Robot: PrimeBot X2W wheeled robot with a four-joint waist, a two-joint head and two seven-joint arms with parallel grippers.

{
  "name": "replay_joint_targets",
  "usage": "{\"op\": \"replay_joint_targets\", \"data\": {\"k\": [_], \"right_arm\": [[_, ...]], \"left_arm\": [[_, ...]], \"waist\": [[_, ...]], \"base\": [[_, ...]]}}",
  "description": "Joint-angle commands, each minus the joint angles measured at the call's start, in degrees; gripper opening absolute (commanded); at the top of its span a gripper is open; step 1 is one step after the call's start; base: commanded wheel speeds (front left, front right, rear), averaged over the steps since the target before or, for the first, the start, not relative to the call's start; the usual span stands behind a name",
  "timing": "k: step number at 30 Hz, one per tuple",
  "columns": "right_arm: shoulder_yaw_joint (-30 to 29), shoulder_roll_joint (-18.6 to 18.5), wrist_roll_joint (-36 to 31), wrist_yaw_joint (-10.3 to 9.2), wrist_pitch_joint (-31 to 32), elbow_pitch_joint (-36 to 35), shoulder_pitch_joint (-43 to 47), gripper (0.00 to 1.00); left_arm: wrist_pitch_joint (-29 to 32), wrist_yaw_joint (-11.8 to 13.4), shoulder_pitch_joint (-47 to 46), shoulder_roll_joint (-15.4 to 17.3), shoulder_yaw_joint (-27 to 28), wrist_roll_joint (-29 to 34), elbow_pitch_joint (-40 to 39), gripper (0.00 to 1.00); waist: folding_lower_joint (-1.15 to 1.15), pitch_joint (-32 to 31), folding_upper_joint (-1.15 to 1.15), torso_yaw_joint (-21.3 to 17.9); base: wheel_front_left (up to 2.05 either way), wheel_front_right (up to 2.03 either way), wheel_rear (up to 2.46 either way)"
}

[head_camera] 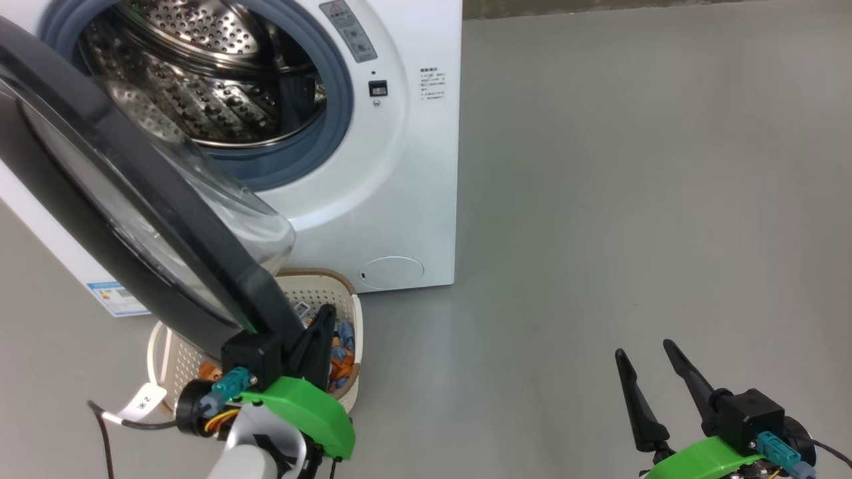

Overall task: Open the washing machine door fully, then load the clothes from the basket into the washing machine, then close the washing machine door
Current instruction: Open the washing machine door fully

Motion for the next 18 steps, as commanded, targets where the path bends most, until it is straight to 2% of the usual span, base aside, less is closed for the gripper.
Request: {"op": "replay_joint_targets", "data": {"k": [1, 18], "right_arm": [[1.8, -0.1, 0.3, 0.09, -0.4, -1.2, -1.7, 1.0], [3.0, -0.1, 0.6, 0.09, 0.2, -0.8, -0.3, 1.0]], "left_arm": [[-0.7, 0.8, -2.3, 1.2, 2.4, -0.4, -0.7, 0.0], [-1.2, 1.5, -0.3, 1.8, 1.8, -1.1, -0.5, 0.0]], "waist": [[0.0, -0.1, 0.0, 0.3], [0.0, -3.3, 0.0, 6.8]], "base": [[0.0, 0.0, 0.0], [0.0, 0.0, 0.0]]}}
